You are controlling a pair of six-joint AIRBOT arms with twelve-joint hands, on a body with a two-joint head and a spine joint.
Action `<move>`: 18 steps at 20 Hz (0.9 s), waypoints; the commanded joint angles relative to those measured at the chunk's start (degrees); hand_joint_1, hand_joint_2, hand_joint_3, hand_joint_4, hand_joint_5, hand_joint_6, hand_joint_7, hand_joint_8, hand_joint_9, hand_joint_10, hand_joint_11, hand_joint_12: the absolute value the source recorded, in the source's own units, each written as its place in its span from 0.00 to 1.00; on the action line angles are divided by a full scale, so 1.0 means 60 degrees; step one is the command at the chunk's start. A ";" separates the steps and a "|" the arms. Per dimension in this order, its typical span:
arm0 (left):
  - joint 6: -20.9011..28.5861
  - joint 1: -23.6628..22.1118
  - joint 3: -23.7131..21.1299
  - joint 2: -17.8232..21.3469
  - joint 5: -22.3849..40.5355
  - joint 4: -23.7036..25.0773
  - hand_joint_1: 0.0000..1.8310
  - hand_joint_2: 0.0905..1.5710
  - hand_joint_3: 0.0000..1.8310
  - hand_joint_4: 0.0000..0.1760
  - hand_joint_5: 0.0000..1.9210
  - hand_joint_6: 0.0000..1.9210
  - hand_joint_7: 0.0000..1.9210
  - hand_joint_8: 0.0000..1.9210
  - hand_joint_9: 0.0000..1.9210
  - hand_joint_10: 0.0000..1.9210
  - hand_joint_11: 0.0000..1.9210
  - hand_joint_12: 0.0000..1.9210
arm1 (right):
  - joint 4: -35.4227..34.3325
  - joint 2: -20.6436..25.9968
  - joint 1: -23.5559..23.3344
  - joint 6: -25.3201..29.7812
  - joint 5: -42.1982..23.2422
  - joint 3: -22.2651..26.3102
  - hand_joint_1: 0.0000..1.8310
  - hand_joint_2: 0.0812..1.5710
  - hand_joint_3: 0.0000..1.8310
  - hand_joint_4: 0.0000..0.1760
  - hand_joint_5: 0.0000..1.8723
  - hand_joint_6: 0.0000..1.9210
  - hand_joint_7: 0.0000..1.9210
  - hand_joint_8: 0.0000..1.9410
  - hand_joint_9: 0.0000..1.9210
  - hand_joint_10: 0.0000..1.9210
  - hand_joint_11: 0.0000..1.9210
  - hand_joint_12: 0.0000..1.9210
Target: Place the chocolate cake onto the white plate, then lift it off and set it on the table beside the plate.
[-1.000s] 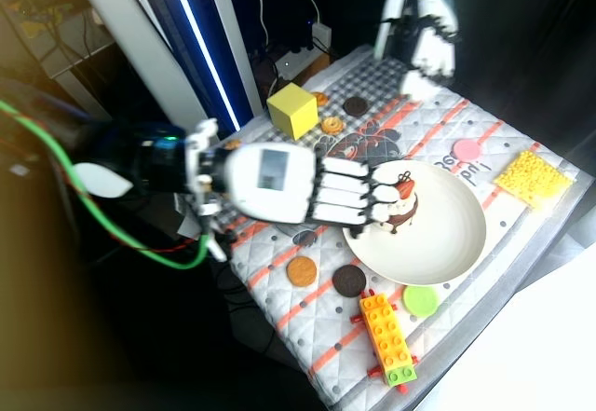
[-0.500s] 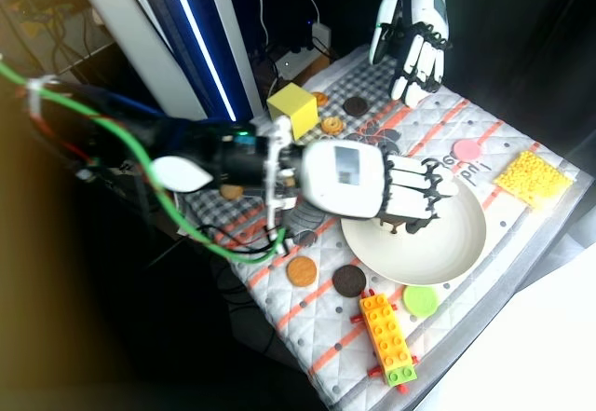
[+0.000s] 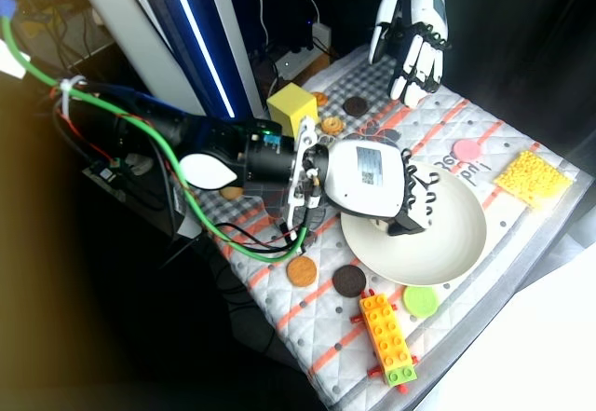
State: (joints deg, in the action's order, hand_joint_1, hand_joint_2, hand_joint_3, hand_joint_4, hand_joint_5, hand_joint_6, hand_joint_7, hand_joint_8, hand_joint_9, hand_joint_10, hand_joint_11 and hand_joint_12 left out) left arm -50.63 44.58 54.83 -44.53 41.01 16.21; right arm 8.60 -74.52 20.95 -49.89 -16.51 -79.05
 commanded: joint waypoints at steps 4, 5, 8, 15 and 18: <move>0.0108 -0.0091 0.0023 -0.0006 0.1172 -0.0319 0.51 0.83 0.00 0.06 0.17 0.00 0.13 0.00 0.15 0.01 0.00 0.59 | 0.0017 0.0728 -0.0157 -0.0091 -0.1181 0.0556 0.62 0.81 0.00 0.00 0.38 0.79 0.31 0.77 0.21 0.80 0.15 1.00; 0.0109 -0.0091 0.0014 -0.0001 0.1172 -0.0355 0.51 0.83 0.00 0.06 0.18 0.00 0.13 0.00 0.16 0.01 0.00 0.61 | 0.0014 0.1045 -0.0173 -0.0090 -0.1455 0.0814 0.62 0.81 0.00 0.02 0.39 0.74 0.34 0.78 0.26 0.85 0.24 1.00; 0.0109 -0.0018 -0.0007 0.0008 0.1288 -0.0504 0.51 0.82 0.00 0.10 0.18 0.00 0.12 0.00 0.16 0.01 0.00 0.66 | 0.0040 0.1811 -0.0177 -0.0088 -0.2422 0.1640 0.63 0.81 0.00 0.00 0.41 0.72 0.31 0.81 0.19 0.89 0.16 1.00; 0.0109 0.0262 -0.0060 0.0206 0.1559 -0.0925 0.55 0.82 0.00 0.02 0.19 0.00 0.13 0.00 0.16 0.02 0.00 0.71 | 0.1299 0.4130 0.0914 0.0913 -0.3490 0.3416 0.65 0.79 0.00 0.00 0.37 0.66 0.40 0.83 0.38 0.99 0.45 1.00; 0.0106 0.0277 -0.0091 0.0311 0.1655 -0.0925 0.55 0.82 0.00 0.07 0.20 0.01 0.13 0.00 0.15 0.02 0.00 0.65 | 0.1364 0.4775 0.1800 0.1022 -0.3708 0.3908 0.66 0.79 0.00 0.00 0.39 0.62 0.39 0.86 0.43 1.00 0.48 1.00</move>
State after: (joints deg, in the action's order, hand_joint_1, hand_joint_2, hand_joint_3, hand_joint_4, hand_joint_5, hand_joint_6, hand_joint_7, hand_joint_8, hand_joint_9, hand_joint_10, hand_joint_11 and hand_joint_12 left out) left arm -50.50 46.65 54.43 -43.22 43.79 11.94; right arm 17.87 -45.80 32.95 -43.70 -30.85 -55.68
